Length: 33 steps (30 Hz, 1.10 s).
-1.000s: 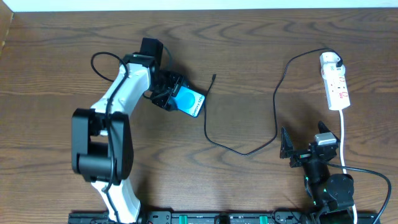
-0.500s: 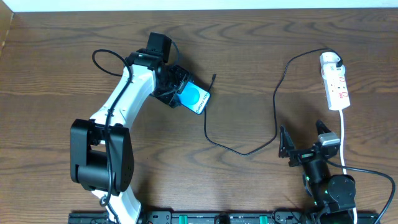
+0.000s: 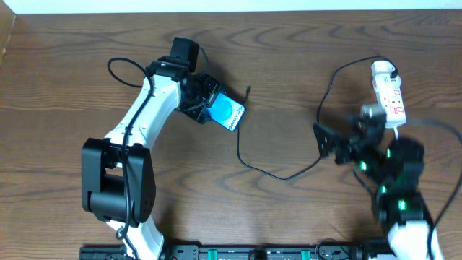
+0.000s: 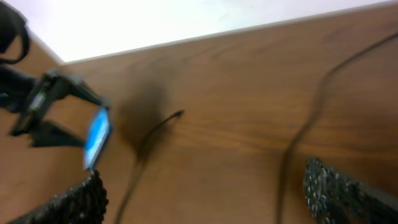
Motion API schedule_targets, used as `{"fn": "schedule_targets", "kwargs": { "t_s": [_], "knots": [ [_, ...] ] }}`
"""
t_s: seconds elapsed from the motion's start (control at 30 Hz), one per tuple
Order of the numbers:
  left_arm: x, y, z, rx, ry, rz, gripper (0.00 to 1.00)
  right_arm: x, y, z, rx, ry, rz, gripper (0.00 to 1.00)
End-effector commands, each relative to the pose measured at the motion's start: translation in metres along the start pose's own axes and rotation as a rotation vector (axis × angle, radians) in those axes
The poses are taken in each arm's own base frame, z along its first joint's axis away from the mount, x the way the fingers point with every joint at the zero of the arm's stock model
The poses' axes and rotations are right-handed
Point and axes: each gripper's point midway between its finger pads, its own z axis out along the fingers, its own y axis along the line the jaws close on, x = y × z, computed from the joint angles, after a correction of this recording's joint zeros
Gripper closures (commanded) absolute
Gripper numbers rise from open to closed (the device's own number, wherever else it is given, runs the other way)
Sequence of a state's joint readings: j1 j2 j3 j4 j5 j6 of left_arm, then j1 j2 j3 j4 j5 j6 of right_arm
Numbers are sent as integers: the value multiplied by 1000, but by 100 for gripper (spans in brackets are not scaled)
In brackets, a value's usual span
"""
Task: Plug charger to phone and switch on socket
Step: 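Move the right gripper left toward the black cable's plug end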
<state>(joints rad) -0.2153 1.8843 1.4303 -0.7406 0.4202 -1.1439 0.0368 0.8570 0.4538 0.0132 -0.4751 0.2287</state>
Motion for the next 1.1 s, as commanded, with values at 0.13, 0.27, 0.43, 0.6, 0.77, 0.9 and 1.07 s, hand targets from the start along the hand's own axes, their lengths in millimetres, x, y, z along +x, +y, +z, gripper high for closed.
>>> {"fn": "schedule_targets", "kwargs": {
  "t_s": [0.13,0.27,0.43,0.6,0.77,0.9,1.07],
  "knots": [
    [6,-19,-12,68,19,30,43,-7,38,56,-401,237,128,1],
    [6,-21,-12,76,21,-9,43,-2,29,99,-427,264,362,1],
    [10,-22,-13,83,42,-38,43,29,41,132,-389,307,383,3],
    [8,-21,-12,78,31,-27,42,46,40,143,-305,330,382,1],
    [-12,-12,-12,24,-89,117,33,58,29,144,-239,359,382,1],
    [-24,-8,-14,-20,-162,285,20,65,22,143,-197,379,379,1],
    [-27,-4,-16,-66,-180,455,5,67,20,143,-184,380,365,1]
  ]
}}
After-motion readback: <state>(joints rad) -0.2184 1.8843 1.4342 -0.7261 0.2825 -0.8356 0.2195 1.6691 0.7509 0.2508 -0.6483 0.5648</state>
